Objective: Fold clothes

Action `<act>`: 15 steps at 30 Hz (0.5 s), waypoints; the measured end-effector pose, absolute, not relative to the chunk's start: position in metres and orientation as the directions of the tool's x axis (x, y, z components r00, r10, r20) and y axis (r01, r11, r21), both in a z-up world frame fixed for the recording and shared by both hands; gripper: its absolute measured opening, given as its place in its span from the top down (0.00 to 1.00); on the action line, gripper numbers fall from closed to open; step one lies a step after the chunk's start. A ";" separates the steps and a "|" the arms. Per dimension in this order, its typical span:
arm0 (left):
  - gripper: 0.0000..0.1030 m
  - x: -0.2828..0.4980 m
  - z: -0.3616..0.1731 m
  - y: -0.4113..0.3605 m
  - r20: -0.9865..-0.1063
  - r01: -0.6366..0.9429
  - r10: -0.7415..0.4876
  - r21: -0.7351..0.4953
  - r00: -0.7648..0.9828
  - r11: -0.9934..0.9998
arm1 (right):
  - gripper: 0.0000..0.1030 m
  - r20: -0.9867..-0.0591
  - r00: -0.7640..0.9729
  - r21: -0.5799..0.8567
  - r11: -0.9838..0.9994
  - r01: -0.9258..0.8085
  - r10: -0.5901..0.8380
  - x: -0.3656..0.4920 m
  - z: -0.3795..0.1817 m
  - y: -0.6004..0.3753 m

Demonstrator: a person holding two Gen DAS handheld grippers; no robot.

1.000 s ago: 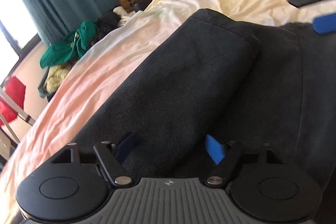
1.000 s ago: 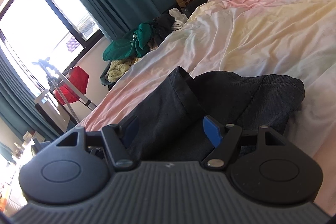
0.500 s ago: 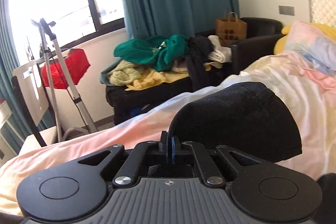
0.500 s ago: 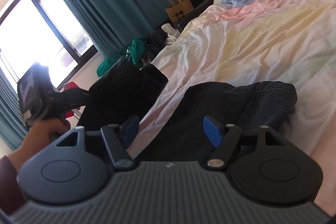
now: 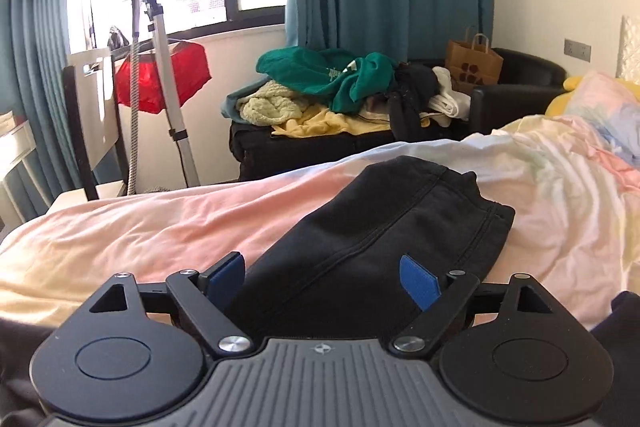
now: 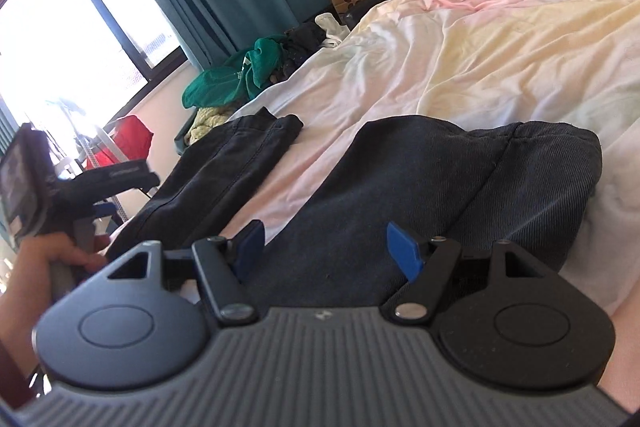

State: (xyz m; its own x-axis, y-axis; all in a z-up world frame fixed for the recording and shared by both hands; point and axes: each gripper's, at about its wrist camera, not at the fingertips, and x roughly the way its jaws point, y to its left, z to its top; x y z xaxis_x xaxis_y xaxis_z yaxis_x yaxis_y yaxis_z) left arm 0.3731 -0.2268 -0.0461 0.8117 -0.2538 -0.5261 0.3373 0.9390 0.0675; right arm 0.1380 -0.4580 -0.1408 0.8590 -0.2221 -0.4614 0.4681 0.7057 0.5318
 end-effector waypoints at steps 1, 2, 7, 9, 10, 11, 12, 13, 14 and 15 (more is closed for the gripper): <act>0.16 0.354 -0.041 -0.207 -0.528 0.329 -0.252 0.055 0.811 0.943 | 0.31 -0.460 0.861 0.532 0.709 0.463 -0.217 0.138 -0.140 -0.457; 0.15 0.328 -0.035 -0.181 -0.528 0.310 -0.242 0.041 0.814 0.950 | 0.31 -0.458 0.863 0.534 0.710 0.459 -0.213 0.138 -0.139 -0.457; 0.12 0.205 -0.019 -0.066 -0.544 0.177 -0.159 -0.019 0.824 0.984 | 0.31 -0.444 0.884 0.544 0.741 0.394 -0.144 0.138 -0.132 -0.446; 0.11 0.163 -0.019 -0.038 -0.538 0.126 -0.112 -0.012 0.836 0.992 | 0.32 -0.434 0.896 0.548 0.760 0.349 -0.098 0.140 -0.127 -0.437; 0.10 0.145 -0.020 -0.027 -0.531 0.116 -0.102 -0.007 0.841 0.993 | 0.32 -0.428 0.901 0.553 0.768 0.323 -0.071 0.142 -0.125 -0.433; 0.10 0.132 -0.022 -0.021 -0.524 0.109 -0.092 0.002 0.847 0.994 | 0.32 -0.422 0.905 0.559 0.773 0.299 -0.044 0.144 -0.123 -0.429; 0.10 0.118 -0.024 -0.015 -0.516 0.103 -0.084 0.009 0.852 0.995 | 0.33 -0.418 0.908 0.571 0.772 0.278 -0.018 0.146 -0.122 -0.425; 0.10 0.106 -0.028 -0.010 -0.498 0.098 -0.084 0.001 0.863 0.995 | 0.35 -0.413 0.911 0.584 0.770 0.258 0.008 0.148 -0.121 -0.421; 0.09 0.093 -0.032 -0.005 -0.481 0.092 -0.085 -0.009 0.873 0.996 | 0.36 -0.409 0.912 0.589 0.772 0.240 0.029 0.150 -0.120 -0.417; 0.09 0.088 -0.036 -0.001 -0.483 0.087 -0.092 -0.032 0.871 0.996 | 0.36 -0.406 0.914 0.566 0.791 0.231 0.023 0.151 -0.118 -0.411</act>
